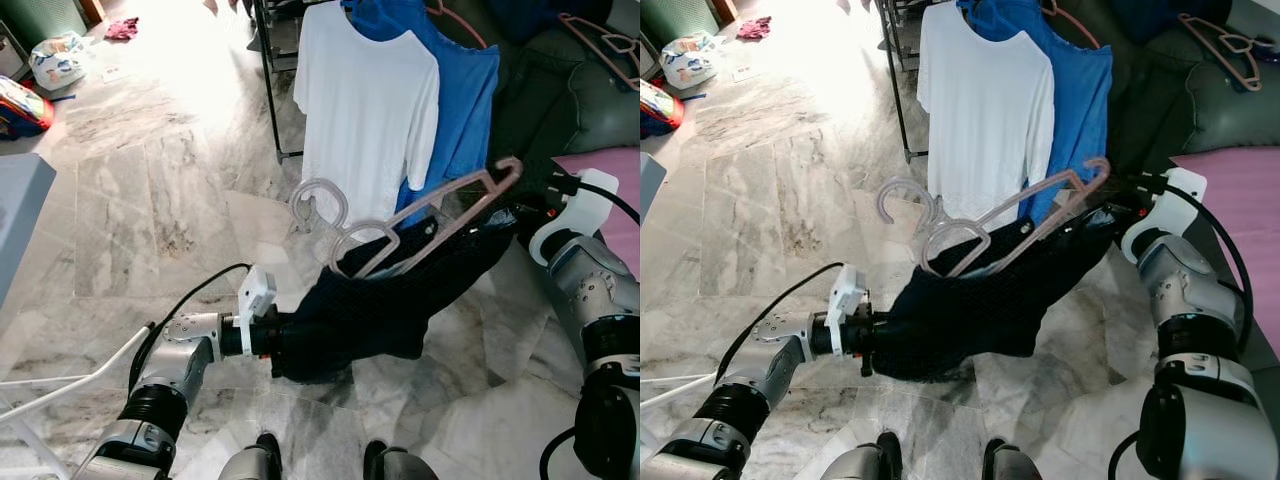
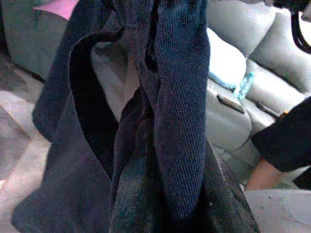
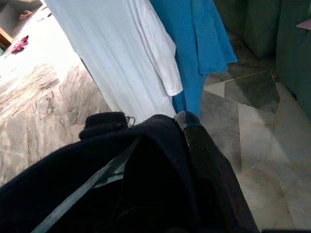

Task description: Hang hanger

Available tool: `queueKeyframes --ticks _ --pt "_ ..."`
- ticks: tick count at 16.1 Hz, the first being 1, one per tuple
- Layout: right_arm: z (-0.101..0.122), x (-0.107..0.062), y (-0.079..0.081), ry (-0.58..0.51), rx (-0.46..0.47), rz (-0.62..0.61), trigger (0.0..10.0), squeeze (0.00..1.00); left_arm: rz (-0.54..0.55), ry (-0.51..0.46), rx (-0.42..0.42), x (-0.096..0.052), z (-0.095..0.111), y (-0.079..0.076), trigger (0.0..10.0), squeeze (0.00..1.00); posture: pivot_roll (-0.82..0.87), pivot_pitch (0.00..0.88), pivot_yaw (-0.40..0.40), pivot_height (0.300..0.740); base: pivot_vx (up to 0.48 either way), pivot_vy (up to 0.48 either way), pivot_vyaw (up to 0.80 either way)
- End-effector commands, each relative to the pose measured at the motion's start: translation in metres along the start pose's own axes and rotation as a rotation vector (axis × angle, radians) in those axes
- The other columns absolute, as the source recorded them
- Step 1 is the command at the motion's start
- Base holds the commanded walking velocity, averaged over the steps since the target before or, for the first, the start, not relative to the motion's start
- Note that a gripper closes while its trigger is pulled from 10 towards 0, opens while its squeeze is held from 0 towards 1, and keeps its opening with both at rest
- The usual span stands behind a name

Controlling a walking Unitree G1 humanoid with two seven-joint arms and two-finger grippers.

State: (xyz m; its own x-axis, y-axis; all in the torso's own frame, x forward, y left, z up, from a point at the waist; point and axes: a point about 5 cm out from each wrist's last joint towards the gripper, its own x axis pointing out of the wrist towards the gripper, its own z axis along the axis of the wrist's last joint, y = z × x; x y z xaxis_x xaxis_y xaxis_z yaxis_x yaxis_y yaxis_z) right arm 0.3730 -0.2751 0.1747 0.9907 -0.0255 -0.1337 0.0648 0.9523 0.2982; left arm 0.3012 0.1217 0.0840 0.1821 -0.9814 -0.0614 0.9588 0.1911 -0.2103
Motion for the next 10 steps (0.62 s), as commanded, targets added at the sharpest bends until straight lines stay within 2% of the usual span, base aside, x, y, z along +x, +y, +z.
queueKeyframes --ticks 1,5,8,10 --pt "0.028 -0.003 -0.010 -0.108 -0.009 -0.057 0.0 0.00 -0.005 0.081 -0.018 -0.015 -0.015 -0.003 0.0 0.00 -0.07 0.248 0.028 0.740 0.000 0.000 0.00" --pt "0.036 -0.003 -0.014 -0.130 -0.024 -0.065 0.0 0.00 -0.060 0.123 -0.048 -0.016 -0.021 -0.008 0.0 0.00 -0.08 0.251 0.028 0.740 0.000 0.000 0.00" --pt "0.036 -0.003 -0.016 -0.127 -0.038 -0.073 0.0 0.00 -0.105 0.175 -0.037 -0.016 -0.025 -0.011 0.0 0.00 -0.08 0.252 0.029 0.740 0.000 0.000 0.00" --pt "0.037 -0.002 -0.015 -0.124 -0.056 -0.071 0.0 0.00 -0.144 0.231 0.000 -0.016 -0.028 -0.013 0.0 0.00 -0.08 0.252 0.030 0.740 0.000 0.000 0.00"
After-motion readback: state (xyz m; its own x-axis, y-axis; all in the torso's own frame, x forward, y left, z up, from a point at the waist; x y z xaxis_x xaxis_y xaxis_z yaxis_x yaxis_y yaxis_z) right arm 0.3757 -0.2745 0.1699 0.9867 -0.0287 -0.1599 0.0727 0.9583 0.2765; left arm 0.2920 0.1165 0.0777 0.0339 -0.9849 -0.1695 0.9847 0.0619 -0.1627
